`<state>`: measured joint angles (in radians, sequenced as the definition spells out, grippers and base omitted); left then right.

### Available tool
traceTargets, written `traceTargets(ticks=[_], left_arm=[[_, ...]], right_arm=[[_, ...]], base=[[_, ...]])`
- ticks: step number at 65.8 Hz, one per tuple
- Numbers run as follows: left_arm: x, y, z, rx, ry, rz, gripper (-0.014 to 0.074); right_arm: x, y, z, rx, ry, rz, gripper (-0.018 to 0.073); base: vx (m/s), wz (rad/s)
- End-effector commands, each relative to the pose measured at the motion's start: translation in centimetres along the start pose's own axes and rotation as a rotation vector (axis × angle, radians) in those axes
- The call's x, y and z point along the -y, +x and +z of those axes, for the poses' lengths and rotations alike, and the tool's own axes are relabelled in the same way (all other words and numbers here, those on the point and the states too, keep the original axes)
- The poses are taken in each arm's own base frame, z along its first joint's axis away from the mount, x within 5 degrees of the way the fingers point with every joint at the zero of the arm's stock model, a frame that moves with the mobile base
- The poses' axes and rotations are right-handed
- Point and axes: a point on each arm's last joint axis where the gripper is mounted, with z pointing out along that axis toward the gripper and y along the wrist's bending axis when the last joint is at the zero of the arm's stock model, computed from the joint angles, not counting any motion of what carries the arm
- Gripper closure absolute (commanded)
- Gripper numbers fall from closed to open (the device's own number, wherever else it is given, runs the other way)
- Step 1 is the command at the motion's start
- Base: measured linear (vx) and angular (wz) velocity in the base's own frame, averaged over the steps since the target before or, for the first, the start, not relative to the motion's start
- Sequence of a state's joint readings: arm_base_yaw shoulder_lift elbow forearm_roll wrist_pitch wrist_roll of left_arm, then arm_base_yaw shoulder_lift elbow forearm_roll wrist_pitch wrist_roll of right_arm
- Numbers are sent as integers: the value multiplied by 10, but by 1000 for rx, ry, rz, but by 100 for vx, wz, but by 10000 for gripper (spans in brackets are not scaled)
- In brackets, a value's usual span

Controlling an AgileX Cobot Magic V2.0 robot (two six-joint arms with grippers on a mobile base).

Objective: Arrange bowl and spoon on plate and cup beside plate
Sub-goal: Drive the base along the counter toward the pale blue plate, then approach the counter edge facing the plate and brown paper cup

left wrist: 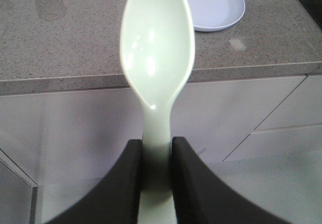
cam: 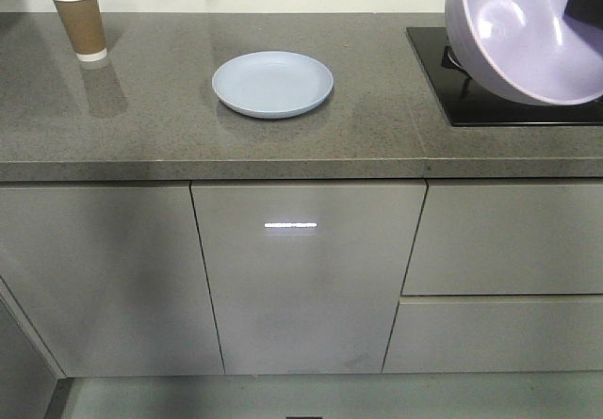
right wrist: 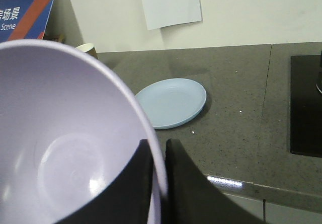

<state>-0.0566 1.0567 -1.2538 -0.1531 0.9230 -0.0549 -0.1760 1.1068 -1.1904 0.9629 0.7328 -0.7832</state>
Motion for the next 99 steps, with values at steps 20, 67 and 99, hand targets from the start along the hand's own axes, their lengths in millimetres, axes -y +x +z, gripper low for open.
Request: traceTargets(ticks=[20,67,99], left_arm=[[5,-10,-12,98,27,-6,602],[5,-10,-12,98,27,-6,602],[5,-10,-12,98,27,-6,602]], right_arm=[[-7,-15,-10,89,0,-5,569],[-7,-15,-10,88,0,-5,569],[-7,-15,-10,88,0,-5,569]], base=[[7,12],[9,12],[6,8]])
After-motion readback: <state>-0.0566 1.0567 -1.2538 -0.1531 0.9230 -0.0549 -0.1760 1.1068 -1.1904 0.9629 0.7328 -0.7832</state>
